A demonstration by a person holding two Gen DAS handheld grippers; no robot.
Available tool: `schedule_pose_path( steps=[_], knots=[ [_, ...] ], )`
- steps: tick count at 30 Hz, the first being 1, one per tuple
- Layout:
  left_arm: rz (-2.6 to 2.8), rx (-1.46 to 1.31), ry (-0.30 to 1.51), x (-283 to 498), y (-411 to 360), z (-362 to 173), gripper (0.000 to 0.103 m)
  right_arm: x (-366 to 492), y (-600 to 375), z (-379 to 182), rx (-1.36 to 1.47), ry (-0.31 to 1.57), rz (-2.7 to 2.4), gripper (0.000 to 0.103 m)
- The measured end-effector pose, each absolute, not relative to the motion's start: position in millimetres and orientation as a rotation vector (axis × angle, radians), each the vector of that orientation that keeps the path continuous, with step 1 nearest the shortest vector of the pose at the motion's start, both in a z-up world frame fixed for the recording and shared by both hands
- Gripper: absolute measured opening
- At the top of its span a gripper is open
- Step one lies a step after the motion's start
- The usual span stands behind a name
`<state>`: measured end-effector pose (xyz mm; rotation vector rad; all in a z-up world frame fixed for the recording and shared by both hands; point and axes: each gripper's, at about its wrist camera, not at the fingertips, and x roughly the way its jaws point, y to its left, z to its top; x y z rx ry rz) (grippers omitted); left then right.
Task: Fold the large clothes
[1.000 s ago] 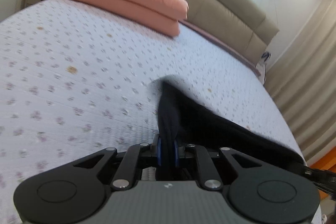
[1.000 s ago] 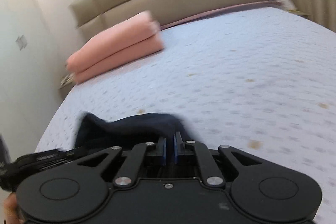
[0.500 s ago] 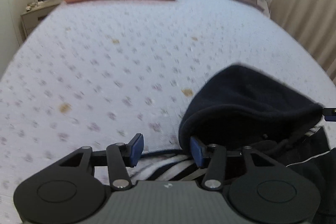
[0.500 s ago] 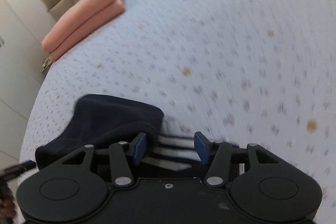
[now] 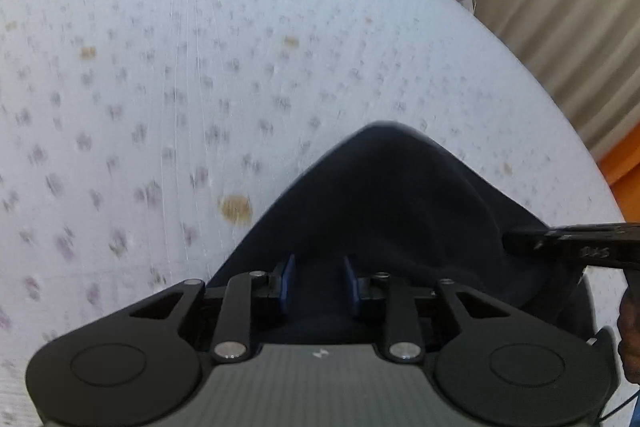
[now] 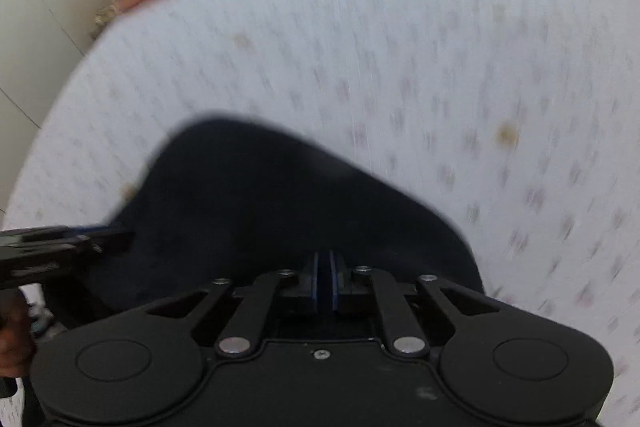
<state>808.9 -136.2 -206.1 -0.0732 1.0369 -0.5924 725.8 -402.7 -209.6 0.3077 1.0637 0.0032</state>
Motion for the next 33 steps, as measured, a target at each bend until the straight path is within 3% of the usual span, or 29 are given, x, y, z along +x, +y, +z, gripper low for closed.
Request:
schedule_pose_path(
  steps=[3, 6, 7, 8, 12, 13, 17, 22, 24, 25, 26, 27, 30, 33],
  knots=[
    [-0.625, -0.123, 1.052, 815, -123, -205, 0.029, 729, -413, -200, 0.347, 1.072, 0.055, 0.006],
    [-0.655, -0.106, 1.000, 815, -116, -185, 0.028, 726, -425, -166, 0.330, 1.002, 0.172, 0.044],
    [-0.665, -0.100, 0.956, 816, -111, -175, 0.029, 728, -428, -157, 0.300, 0.977, 0.189, 0.072],
    [-0.670, -0.102, 0.929, 821, -106, -168, 0.035, 731, -431, -148, 0.260, 0.952, 0.205, 0.080],
    [-0.741, -0.096, 0.938, 854, -112, -163, 0.068, 772, -444, -152, 0.203, 0.967, 0.328, 0.079],
    [-0.786, -0.096, 0.983, 864, -117, -170, 0.071, 783, -447, -160, 0.215, 0.995, 0.380, 0.077],
    [-0.907, -0.128, 1.172, 901, -128, -203, 0.071, 813, -449, -189, 0.176, 1.112, 0.461, 0.078],
    [-0.969, -0.285, 1.247, 918, -127, -231, 0.078, 817, -457, -220, 0.254, 1.171, 0.500, 0.080],
    [-0.986, -0.362, 1.283, 923, -128, -239, 0.078, 810, -456, -219, 0.269, 1.140, 0.525, 0.047],
    [-0.981, -0.380, 1.295, 923, -130, -241, 0.077, 809, -451, -219, 0.281, 1.152, 0.533, 0.014],
    [-0.973, -0.379, 1.294, 922, -134, -242, 0.068, 807, -444, -217, 0.261, 1.143, 0.531, 0.013],
    [-0.973, -0.358, 1.290, 919, -139, -240, 0.045, 802, -436, -212, 0.205, 1.123, 0.531, 0.013],
    [-0.953, -0.210, 1.283, 901, -160, -232, 0.007, 792, -425, -194, 0.153, 1.084, 0.527, 0.009],
    [-0.933, -0.087, 1.172, 876, -165, -203, 0.005, 771, -426, -156, 0.136, 0.980, 0.498, 0.009]
  ],
)
